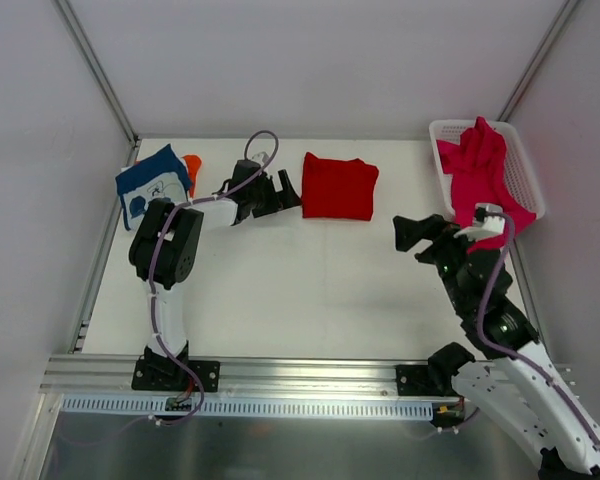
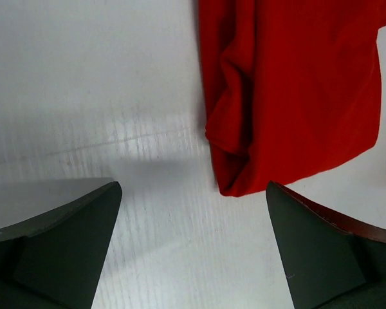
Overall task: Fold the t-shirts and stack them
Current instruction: Put the neatly folded tshirt into the corner of the board with the left arm
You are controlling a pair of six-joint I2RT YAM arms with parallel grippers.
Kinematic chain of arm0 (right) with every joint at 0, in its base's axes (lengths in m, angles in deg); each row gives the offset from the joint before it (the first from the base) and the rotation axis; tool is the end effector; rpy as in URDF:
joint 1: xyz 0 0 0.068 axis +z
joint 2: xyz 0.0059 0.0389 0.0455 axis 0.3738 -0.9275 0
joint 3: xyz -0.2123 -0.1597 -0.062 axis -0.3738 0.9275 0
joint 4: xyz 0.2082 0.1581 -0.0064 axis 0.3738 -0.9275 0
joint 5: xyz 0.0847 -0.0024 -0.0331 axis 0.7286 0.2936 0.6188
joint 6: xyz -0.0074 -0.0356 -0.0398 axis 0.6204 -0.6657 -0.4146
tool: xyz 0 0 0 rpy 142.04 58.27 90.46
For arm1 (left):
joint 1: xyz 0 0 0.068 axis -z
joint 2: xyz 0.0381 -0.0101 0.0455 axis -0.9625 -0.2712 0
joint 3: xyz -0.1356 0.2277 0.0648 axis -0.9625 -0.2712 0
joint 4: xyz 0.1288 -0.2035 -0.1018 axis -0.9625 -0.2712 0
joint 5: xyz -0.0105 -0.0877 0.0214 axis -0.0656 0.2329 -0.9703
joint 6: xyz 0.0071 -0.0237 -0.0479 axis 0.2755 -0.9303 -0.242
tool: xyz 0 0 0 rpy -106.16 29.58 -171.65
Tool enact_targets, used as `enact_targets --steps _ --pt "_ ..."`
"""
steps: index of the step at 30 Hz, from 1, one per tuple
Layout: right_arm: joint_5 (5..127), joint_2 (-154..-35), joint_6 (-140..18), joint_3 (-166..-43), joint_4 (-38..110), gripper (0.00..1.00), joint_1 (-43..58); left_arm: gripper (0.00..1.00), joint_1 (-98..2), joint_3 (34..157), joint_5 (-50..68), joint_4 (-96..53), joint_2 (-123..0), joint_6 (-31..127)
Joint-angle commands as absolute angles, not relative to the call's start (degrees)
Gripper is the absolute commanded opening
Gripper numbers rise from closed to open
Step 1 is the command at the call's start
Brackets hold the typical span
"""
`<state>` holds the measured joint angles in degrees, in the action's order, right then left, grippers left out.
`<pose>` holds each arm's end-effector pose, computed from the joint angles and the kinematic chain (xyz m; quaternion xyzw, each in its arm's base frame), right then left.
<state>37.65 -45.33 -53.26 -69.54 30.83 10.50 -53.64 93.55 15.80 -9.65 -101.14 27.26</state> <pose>0.1209 0.0622 0.3562 0.0236 0.6876 0.1743 0.7045 0.4095 -0.1640 0.1645 -0.0242 0.8660 -0.3191 0.3843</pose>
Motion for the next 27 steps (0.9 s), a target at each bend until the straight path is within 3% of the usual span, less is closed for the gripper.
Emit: enact_targets --steps 1,6,18,27 --pt "32.4 -35.0 -48.1 -67.4 19.2 0.99 11.6 0.99 -53.5 97.4 17.9 -8.9 -104.7 26.6" --pt "30.6 -24.9 -47.7 -68.3 11.0 0.99 11.7 0.99 -53.6 99.2 18.7 -6.2 -109.3 22.5" --pt "28.9 -26.1 -48.5 -69.9 7.0 1.0 11.7 0.99 -52.9 106.2 22.6 -4.1 -117.0 13.4" --pt "29.2 -25.5 -48.6 -71.3 6.8 0.99 11.6 0.99 -48.5 116.4 19.2 -14.2 -122.0 13.1"
